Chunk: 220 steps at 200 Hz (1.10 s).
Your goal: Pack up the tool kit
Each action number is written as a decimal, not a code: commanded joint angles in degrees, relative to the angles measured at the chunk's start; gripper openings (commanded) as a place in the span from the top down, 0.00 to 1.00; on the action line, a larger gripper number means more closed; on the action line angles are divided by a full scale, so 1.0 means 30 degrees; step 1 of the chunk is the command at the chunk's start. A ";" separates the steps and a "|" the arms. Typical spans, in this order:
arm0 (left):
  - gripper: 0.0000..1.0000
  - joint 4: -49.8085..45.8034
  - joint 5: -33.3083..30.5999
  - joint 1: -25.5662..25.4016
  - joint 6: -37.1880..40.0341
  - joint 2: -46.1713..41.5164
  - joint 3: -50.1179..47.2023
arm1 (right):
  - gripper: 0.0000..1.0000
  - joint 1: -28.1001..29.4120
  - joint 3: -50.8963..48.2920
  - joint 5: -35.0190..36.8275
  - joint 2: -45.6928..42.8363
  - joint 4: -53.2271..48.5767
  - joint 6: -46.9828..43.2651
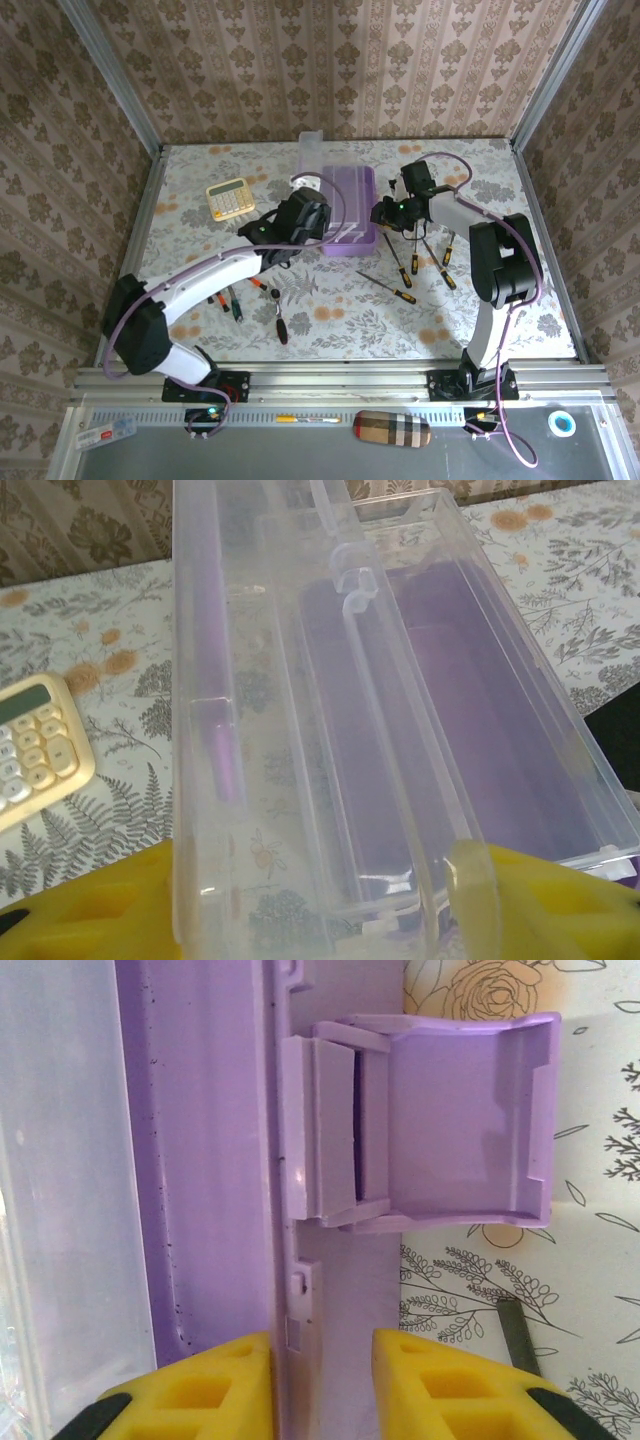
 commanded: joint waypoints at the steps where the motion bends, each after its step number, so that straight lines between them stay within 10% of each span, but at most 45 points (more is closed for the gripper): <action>1: 0.40 -0.0401 -0.0131 0.0989 -0.0796 -0.1383 -0.1270 | 0.70 -0.0093 0.0329 0.1365 0.0505 -0.1304 -0.0668; 220: 0.31 0.2916 0.6419 0.6172 -0.1877 -0.6210 -0.8060 | 0.74 0.1116 0.0000 0.1121 0.0030 -0.1372 -0.0237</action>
